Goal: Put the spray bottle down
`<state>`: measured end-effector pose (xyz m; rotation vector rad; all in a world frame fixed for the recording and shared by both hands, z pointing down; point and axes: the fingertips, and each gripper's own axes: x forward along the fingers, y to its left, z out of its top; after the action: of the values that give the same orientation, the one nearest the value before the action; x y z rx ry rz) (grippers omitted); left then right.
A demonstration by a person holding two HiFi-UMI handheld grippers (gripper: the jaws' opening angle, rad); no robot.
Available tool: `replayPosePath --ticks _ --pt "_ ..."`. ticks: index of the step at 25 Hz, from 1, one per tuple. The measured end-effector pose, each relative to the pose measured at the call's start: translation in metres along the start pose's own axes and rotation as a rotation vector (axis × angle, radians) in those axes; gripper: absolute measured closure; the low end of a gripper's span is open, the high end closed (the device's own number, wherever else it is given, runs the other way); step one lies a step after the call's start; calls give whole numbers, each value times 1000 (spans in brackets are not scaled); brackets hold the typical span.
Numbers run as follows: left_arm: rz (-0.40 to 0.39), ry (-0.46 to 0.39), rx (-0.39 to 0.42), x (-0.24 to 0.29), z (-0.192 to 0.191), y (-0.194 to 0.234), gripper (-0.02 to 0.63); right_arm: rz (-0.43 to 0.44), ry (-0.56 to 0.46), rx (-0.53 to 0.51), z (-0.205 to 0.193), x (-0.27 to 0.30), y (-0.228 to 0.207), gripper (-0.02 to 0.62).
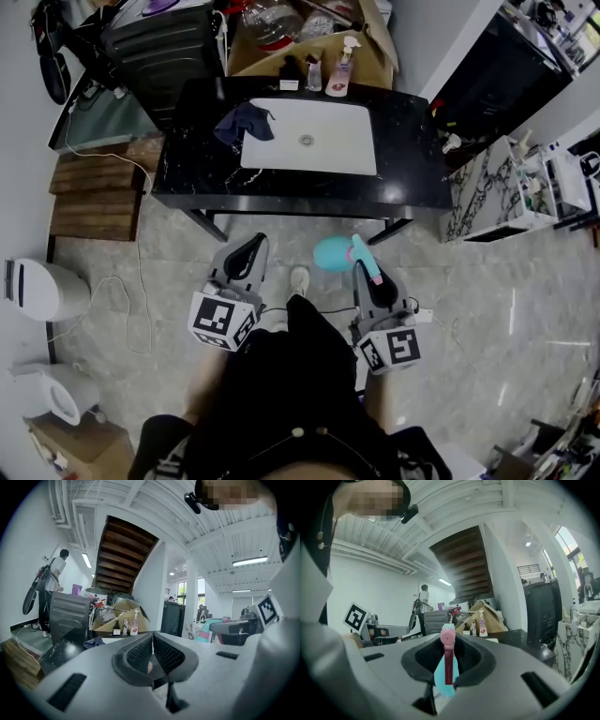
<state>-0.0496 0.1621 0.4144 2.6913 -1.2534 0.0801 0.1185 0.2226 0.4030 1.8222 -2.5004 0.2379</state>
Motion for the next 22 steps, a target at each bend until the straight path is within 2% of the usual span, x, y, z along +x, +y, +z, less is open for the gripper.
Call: replayPosePath --ticks 10,15,22 --pt "90 41 -5 92 7 43 596 52 38 -4 18 111 -81 528" --pt "148 63 -22 111 6 62 596 78 74 -15 28 161 -108 528" --pt "180 81 -33 127 4 89 597 81 73 -55 55 225 -129 528"
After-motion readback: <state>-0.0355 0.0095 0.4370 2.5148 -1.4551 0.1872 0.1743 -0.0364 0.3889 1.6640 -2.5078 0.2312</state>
